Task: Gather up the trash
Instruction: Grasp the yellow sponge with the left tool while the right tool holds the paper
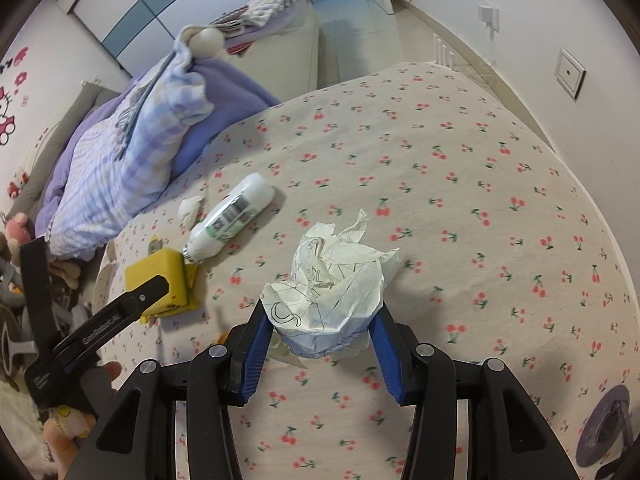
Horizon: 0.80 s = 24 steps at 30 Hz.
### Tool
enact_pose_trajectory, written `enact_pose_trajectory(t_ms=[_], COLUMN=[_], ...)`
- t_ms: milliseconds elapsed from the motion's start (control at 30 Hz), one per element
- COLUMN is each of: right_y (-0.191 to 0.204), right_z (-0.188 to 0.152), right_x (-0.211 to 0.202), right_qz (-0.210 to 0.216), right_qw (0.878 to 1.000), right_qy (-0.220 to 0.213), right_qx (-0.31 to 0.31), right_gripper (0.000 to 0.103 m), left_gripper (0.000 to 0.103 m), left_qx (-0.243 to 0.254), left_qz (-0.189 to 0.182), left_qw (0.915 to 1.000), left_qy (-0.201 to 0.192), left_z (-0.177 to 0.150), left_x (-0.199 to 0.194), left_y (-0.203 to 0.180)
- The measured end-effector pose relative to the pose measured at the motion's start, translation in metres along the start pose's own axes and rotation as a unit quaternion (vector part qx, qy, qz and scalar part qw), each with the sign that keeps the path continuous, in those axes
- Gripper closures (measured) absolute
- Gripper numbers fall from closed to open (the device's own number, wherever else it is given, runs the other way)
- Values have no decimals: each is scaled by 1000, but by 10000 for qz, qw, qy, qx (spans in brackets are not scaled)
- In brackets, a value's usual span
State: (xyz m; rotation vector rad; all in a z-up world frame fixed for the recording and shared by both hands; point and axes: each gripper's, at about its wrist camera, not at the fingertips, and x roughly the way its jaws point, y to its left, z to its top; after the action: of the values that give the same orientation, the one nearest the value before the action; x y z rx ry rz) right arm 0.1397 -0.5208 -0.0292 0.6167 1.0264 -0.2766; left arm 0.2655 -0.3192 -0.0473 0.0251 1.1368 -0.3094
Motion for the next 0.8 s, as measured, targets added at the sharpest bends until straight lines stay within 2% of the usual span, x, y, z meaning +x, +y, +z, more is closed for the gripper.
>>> enact_pose_trajectory(t_ms=[100, 200, 333, 500, 800], right_y=[-9, -14, -18, -15, 19], right_z=[1, 1, 0, -4, -23], right_x=[-2, -3, -8, -18, -39], right_qz=[-19, -31, -20, 121, 509], right_qw=[10000, 10000, 9999, 9998, 9986], right_qy=[-2, 5, -10, -52, -93], right_qx=[56, 85, 105, 128, -136], right_gripper=[53, 53, 53, 53, 53], left_gripper=[2, 18, 24, 25, 25], left_qx=[-38, -107, -46, -212, 35], left_qz=[105, 79, 14, -126, -76], left_qw=[9999, 9999, 10000, 9995, 9984], left_qy=[24, 36, -51, -196, -557], left_z=[1, 0, -8, -16, -42], left_x=[7, 9, 0, -23, -80], left_y=[-1, 3, 7, 22, 51])
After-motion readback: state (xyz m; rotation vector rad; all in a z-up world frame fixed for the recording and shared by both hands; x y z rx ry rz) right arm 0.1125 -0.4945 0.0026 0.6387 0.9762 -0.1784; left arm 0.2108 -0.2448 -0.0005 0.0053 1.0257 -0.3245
